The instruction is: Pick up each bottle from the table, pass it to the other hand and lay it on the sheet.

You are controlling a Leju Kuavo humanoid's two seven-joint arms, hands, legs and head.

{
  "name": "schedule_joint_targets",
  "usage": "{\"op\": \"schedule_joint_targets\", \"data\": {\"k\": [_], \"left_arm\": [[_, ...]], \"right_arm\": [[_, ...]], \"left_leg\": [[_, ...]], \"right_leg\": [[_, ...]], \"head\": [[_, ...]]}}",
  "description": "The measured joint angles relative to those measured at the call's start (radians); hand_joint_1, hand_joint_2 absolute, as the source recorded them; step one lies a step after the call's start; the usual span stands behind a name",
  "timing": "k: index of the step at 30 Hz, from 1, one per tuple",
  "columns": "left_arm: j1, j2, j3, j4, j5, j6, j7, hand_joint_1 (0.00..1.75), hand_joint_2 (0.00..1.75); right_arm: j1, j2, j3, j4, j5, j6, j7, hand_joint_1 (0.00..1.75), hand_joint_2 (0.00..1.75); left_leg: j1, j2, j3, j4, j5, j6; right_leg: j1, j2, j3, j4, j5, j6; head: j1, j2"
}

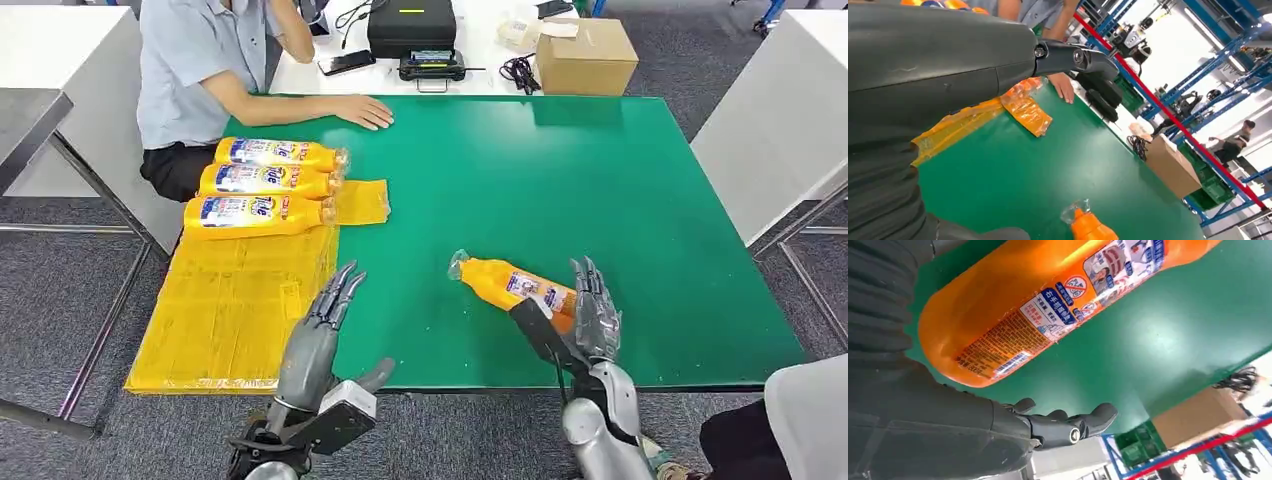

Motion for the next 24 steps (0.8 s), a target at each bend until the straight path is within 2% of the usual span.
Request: {"op": "schedule_joint_targets", "data": {"k": [4,10,24], "left_arm": [[-0.007,0.0,-0.003,0.009,0.003,0.0,0.0,0.0,1.75],[-0.028,0.0,-0.012,0.026,0.029,-0.019,0.0,0.0,1.75],[-0.057,0.0,-0.019,0.056,0.041,-0.029,0.0,0.0,1.75]], "right_arm": [[-0.01,-0.001,-0.003,0.02,0.003,0.005,0.008,0.0,1.75],[-0.056,-0.021,-0.003,0.083,0.008,0.092,0.061,0.0,1.75],[-0.124,-0.044,-0.003,0.167,0.013,0.137,0.088,0.0,1.75]], "left_leg": [[0.0,0.0,0.0,0.0,0.0,0.0],[0.0,0.0,0.0,0.0,0.0,0.0],[0.0,0.001,0.002,0.0,0.0,0.0]], "right_leg": [[0.0,0.0,0.0,0.0,0.0,0.0],[0.0,0.0,0.0,0.0,0.0,0.0],[0.0,0.0,0.001,0.0,0.0,0.0]], "head": [[0.0,0.0],[0.0,0.0],[0.0,0.0]]}}
